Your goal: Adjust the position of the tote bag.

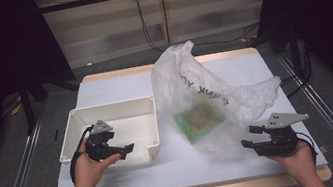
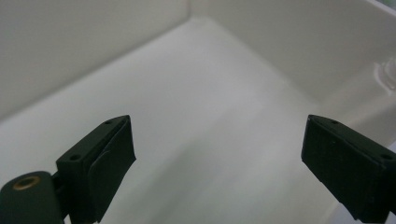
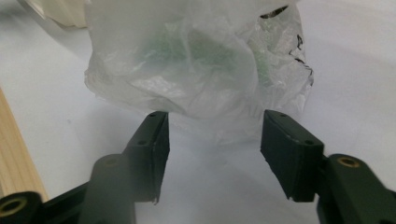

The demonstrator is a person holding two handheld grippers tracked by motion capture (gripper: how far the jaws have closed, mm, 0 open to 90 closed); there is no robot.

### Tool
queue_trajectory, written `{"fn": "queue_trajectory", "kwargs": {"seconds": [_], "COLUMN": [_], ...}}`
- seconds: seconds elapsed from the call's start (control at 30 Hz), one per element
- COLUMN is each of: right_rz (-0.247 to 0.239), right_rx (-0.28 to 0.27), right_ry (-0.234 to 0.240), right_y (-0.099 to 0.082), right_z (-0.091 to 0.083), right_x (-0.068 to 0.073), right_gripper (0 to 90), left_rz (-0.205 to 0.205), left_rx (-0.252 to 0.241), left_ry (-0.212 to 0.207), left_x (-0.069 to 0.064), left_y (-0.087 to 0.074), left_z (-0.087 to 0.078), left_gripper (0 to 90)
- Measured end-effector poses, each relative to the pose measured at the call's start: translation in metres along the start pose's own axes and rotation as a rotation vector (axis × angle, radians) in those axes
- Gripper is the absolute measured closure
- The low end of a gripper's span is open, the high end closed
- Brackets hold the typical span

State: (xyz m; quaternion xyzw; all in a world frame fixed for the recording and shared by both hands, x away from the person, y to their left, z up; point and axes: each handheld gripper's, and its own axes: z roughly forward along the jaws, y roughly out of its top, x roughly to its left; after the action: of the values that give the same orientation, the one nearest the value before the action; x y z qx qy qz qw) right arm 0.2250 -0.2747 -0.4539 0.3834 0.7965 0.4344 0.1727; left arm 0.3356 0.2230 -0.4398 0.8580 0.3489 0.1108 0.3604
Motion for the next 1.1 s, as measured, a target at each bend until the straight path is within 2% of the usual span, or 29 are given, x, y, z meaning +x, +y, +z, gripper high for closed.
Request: {"fn": "queue_trajectory", "kwargs": {"seconds": [0.03,0.1,0.2,0.23,0.27,0.33,0.43,0.5,0.53,0.77,0.8,0.83,0.9,1.1], "right_rz": [-0.002,-0.003,-0.012,-0.012,-0.014,-0.024,-0.04,-0.043,-0.044,-0.052,-0.053,-0.052,-0.053,-0.039], "right_rx": [-0.007,-0.029,-0.045,-0.045,-0.046,-0.05,-0.035,-0.033,-0.025,-0.043,-0.044,-0.049,-0.05,-0.064], "right_ry": [-0.003,0.005,0.019,0.019,0.028,0.061,0.076,0.102,0.105,0.137,0.136,0.15,0.151,0.198], "right_y": [0.001,0.003,0.006,0.006,0.006,0.008,0.01,0.011,0.011,0.017,0.017,0.018,0.018,0.026], "right_z": [0.0,0.0,0.001,0.001,0.002,0.005,0.008,0.012,0.014,0.019,0.02,0.021,0.022,0.03], "right_x": [0.001,0.002,0.003,0.003,0.003,0.006,0.011,0.015,0.017,0.026,0.027,0.028,0.029,0.036], "right_gripper": [46.5,50.5,60.2,60.2,62.0,67.2,75.8,81.4,82.3,88.8,89.3,89.4,89.4,89.5], "left_rz": [0.003,0.004,0.01,0.01,0.007,0.014,0.015,0.021,0.018,0.035,0.035,0.036,0.036,0.056], "left_rx": [0.005,0.005,0.004,0.004,-0.002,-0.003,-0.01,-0.006,-0.013,-0.027,-0.021,-0.03,-0.028,-0.029], "left_ry": [0.009,-0.001,0.003,0.003,-0.014,-0.005,-0.014,-0.014,-0.027,-0.044,-0.059,-0.052,-0.059,-0.074], "left_x": [-0.001,-0.002,-0.004,-0.004,-0.005,-0.006,-0.007,-0.008,-0.01,-0.018,-0.019,-0.021,-0.022,-0.031], "left_y": [0.001,0.002,0.003,0.003,0.004,0.005,0.006,0.007,0.008,0.012,0.013,0.013,0.013,0.016], "left_z": [0.0,-0.001,-0.001,-0.001,-0.001,-0.002,-0.002,-0.003,-0.002,-0.003,-0.003,-0.003,-0.003,-0.008], "left_gripper": [9.3,9.5,10.4,10.7,10.7,10.9,11.0,11.4,11.5,11.9,12.1,12.1,12.4,12.6]}}
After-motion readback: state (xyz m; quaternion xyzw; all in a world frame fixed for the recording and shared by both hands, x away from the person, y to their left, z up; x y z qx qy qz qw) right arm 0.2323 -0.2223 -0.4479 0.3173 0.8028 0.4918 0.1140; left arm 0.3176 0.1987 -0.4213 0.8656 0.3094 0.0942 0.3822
